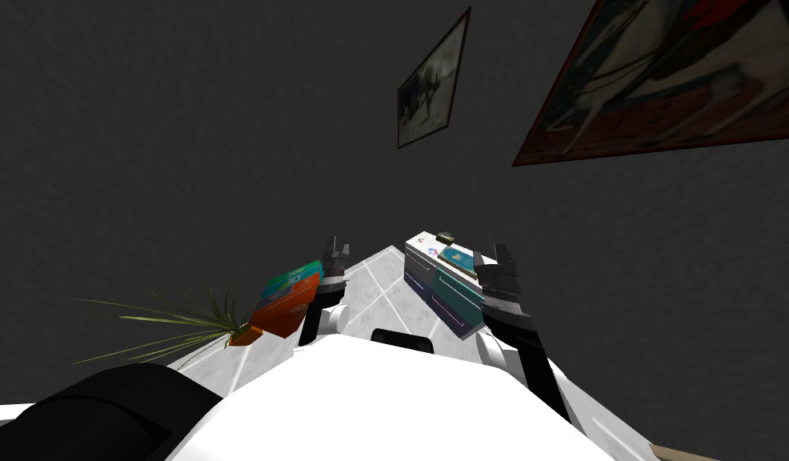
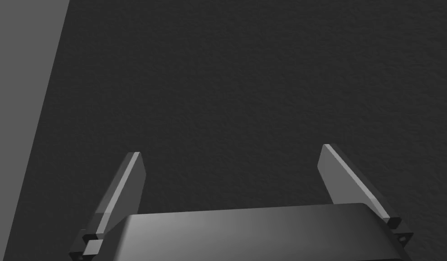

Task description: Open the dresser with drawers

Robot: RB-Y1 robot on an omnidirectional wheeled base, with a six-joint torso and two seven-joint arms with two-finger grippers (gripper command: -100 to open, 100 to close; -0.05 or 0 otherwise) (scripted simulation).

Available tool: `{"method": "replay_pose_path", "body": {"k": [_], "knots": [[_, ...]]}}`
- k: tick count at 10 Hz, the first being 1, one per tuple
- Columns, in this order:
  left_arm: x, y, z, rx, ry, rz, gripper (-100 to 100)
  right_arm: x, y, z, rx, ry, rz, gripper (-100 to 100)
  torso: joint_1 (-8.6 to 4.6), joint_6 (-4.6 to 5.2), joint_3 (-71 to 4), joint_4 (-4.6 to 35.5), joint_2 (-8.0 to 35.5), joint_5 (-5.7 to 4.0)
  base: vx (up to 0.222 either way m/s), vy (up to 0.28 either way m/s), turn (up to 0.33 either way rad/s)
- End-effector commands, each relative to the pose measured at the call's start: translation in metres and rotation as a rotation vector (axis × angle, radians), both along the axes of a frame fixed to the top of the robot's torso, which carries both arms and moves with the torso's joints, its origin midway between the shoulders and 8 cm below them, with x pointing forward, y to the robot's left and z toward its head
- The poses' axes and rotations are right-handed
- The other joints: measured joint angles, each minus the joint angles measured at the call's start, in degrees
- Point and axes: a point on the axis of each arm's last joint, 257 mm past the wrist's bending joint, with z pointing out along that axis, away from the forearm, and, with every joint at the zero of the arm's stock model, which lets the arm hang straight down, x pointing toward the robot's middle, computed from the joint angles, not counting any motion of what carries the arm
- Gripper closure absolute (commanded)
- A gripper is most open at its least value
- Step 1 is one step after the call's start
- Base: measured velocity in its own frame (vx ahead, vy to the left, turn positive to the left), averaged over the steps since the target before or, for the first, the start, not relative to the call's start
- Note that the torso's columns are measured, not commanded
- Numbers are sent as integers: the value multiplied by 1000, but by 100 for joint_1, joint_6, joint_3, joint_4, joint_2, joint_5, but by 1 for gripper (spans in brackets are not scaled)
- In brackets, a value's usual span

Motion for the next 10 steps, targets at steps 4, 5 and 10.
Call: {"method": "replay_pose_path", "body": {"k": [4,5,10], "knots": [[0,0,0,0,0,0,0,0,0,0,0,0,0,0,0,0,-2850,1424,1422,0,0,0,0],[0,0,0,0,0,0,0,0,0,0,0,0,0,0,0,0,-3692,1846,1845,0,0,0,0],[0,0,0,0,0,0,0,4,3,-6,-36,24,7,-100,0,0,-7919,3960,3962,0,4,3,3]]}}
